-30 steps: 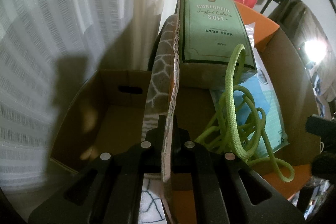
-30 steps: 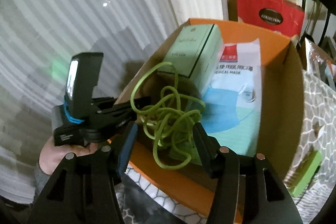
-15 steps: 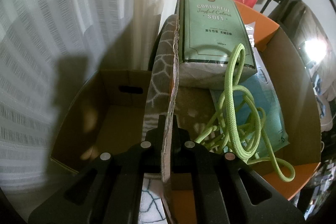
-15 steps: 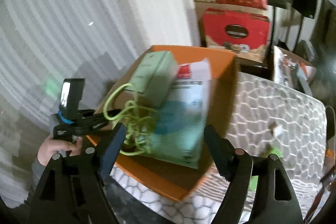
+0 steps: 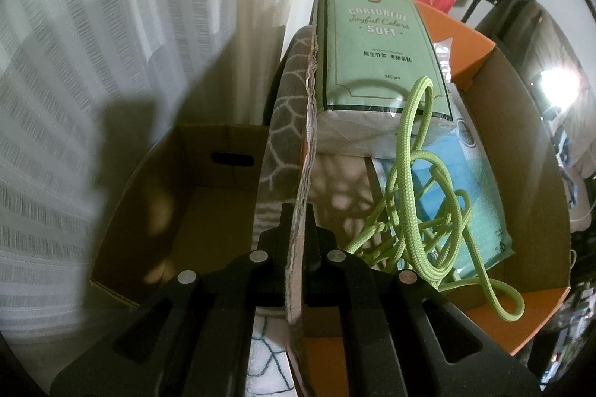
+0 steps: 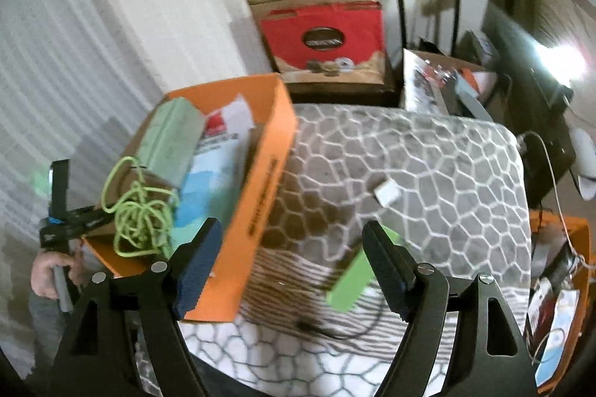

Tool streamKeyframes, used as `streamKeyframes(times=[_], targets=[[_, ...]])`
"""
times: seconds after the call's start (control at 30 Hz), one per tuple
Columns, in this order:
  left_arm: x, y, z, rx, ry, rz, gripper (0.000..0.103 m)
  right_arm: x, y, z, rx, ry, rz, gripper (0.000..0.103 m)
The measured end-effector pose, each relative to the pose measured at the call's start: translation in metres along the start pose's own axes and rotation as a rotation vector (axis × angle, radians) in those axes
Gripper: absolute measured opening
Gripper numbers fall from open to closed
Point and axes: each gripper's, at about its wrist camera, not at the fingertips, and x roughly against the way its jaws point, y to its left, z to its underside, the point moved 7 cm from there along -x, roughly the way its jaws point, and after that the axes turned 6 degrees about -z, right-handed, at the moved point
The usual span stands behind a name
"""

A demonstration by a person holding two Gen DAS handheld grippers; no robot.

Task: Organize objects
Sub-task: 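Move the right gripper back over the blanket toward the green power bank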

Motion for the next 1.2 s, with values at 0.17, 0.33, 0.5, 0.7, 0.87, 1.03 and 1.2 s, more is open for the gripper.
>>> streamKeyframes(times=[0.17, 0.33, 0.5, 0.7, 0.87, 1.03, 1.2], targets=[[0.000, 0.000, 0.000, -0.001, 0.000, -0.001, 0.003, -0.003, -0.028, 0.018, -0.031, 0.019, 0.040, 0.079], [0.000, 0.001, -0.001, -0.004, 0.000, -0.004, 0.003, -0.011, -0.054, 0.028, -0.072, 0.031, 0.071, 0.070], [0.000, 0.001, -0.001, -0.005, 0.000, -0.004, 0.003, -0.023, -0.077, 0.031, -0.112, 0.053, 0.096, 0.046], [0.000, 0.001, 0.000, -0.005, 0.000, -0.004, 0.003, -0.041, -0.098, 0.034, -0.153, 0.091, 0.124, 0.031], [0.000, 0.001, 0.000, -0.006, 0.000, -0.004, 0.003, -0.053, -0.106, 0.036, -0.173, 0.116, 0.133, 0.026], [0.000, 0.001, 0.000, -0.006, 0.000, -0.003, 0.003, -0.067, -0.107, 0.038, -0.171, 0.147, 0.146, 0.020], [0.000, 0.001, 0.000, -0.007, 0.000, -0.003, 0.003, -0.081, -0.110, 0.044, -0.172, 0.177, 0.164, 0.014]])
